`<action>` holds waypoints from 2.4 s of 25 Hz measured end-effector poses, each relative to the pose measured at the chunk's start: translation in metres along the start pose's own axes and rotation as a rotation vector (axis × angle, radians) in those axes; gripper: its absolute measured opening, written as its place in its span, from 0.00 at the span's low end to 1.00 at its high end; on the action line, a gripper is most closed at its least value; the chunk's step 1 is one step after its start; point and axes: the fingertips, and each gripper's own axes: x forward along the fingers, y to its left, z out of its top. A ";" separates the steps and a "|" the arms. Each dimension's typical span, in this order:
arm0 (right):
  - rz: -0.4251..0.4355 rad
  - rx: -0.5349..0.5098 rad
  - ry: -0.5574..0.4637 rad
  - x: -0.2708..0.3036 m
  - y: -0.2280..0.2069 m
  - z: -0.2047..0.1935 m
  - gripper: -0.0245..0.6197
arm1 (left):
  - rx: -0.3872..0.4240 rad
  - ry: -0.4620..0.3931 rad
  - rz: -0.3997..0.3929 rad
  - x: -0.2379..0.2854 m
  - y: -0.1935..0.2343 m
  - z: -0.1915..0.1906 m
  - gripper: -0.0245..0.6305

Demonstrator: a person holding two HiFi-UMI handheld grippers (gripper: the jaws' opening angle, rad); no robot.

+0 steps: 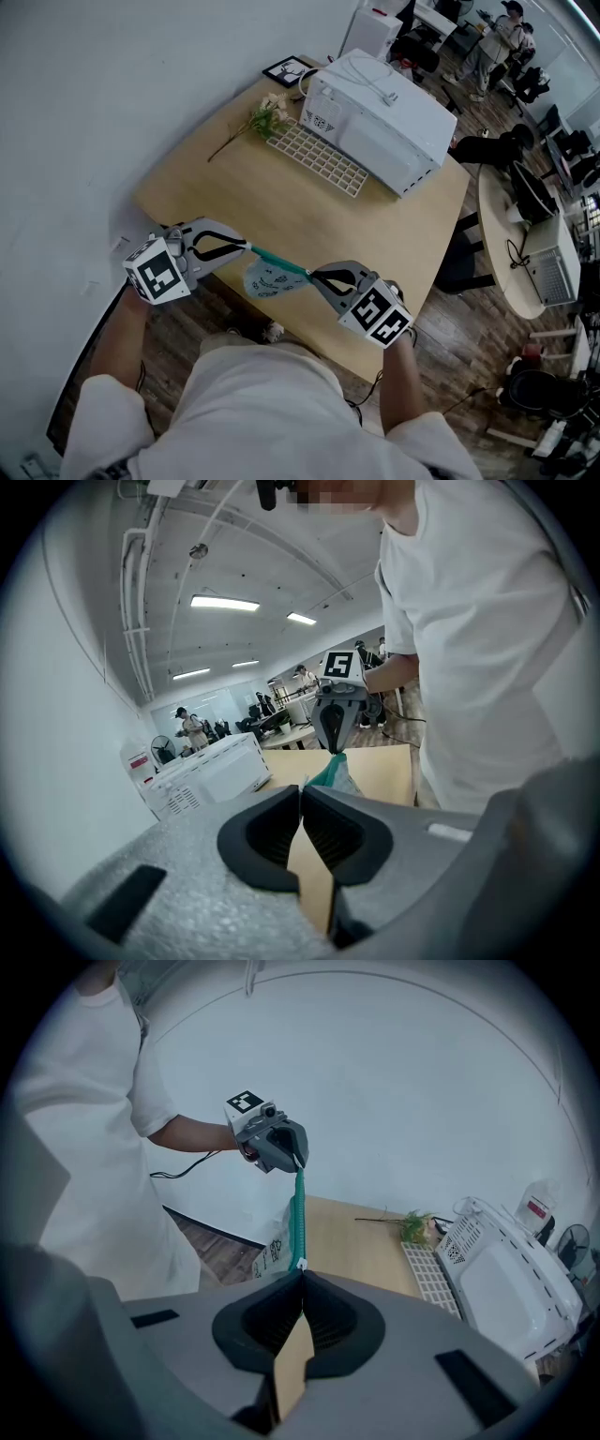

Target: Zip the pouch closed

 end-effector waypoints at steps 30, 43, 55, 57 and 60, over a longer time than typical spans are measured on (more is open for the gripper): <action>-0.034 0.065 0.060 0.015 0.022 -0.013 0.04 | -0.040 0.042 0.029 -0.024 -0.011 -0.039 0.07; -0.059 0.032 0.076 0.055 0.050 0.011 0.05 | -0.094 0.001 0.162 -0.056 0.001 -0.044 0.07; -0.163 0.127 0.039 0.068 0.049 0.021 0.07 | -0.188 -0.050 0.269 -0.076 0.001 -0.053 0.07; -0.171 0.167 0.014 0.069 0.046 0.023 0.07 | -0.211 -0.068 0.289 -0.076 0.005 -0.053 0.07; -0.189 0.207 -0.011 0.067 0.038 0.020 0.07 | -0.233 -0.094 0.306 -0.075 0.011 -0.049 0.07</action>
